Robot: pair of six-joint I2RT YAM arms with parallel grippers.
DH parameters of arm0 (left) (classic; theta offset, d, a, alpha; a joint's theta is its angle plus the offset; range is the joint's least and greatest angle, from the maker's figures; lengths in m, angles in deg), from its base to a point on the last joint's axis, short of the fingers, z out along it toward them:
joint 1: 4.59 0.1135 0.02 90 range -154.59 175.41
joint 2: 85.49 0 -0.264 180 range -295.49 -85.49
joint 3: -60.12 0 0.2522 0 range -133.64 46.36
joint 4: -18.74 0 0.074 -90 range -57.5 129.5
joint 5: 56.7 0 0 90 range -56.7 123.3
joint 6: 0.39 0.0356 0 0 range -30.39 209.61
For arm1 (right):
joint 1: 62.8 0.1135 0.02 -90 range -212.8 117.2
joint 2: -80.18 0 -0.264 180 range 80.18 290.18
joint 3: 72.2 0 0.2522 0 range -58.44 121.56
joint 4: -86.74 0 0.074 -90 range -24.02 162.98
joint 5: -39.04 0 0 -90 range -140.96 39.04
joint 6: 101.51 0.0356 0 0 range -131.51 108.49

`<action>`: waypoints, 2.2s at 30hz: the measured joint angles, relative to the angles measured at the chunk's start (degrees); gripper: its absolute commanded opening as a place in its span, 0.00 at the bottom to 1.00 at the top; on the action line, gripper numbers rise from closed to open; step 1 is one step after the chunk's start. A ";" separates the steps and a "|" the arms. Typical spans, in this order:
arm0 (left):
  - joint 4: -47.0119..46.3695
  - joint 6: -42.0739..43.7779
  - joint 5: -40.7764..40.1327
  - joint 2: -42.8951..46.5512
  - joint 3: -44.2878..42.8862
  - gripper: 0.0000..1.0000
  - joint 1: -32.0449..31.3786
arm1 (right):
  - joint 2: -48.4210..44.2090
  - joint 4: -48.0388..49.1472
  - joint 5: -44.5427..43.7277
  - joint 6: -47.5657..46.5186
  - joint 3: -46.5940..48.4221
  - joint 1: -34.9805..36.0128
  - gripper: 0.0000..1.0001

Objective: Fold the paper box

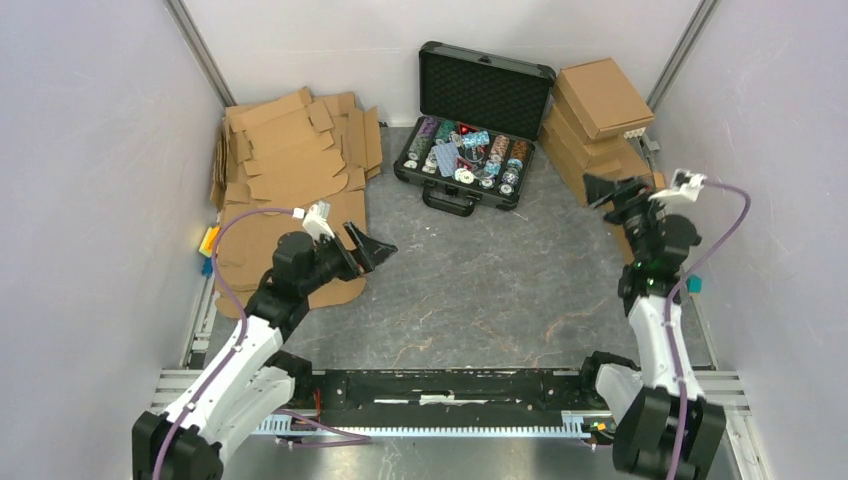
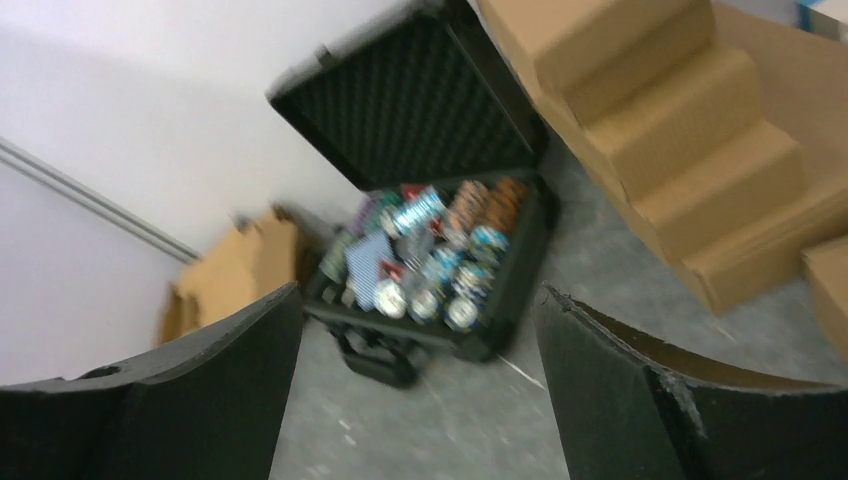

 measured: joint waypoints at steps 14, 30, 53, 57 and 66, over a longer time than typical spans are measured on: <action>-17.03 29.68 -37.42 -3.50 7.67 1.00 -19.08 | -19.93 12.68 -14.97 -34.12 -32.57 6.43 0.98; -40.68 41.29 -39.32 -18.01 18.18 0.94 9.62 | 4.70 39.47 -25.09 -46.95 -32.54 12.39 0.97; -59.10 43.98 -28.44 -38.75 13.16 1.00 14.49 | 23.08 51.43 -35.80 -54.88 -32.46 21.07 0.98; -59.10 44.00 -28.44 -38.75 13.16 1.00 14.49 | 23.08 51.52 -36.85 -54.97 -32.46 21.07 0.98; -59.10 44.00 -28.41 -38.75 13.16 1.00 14.49 | 23.08 51.56 -36.26 -55.78 -32.46 21.18 0.98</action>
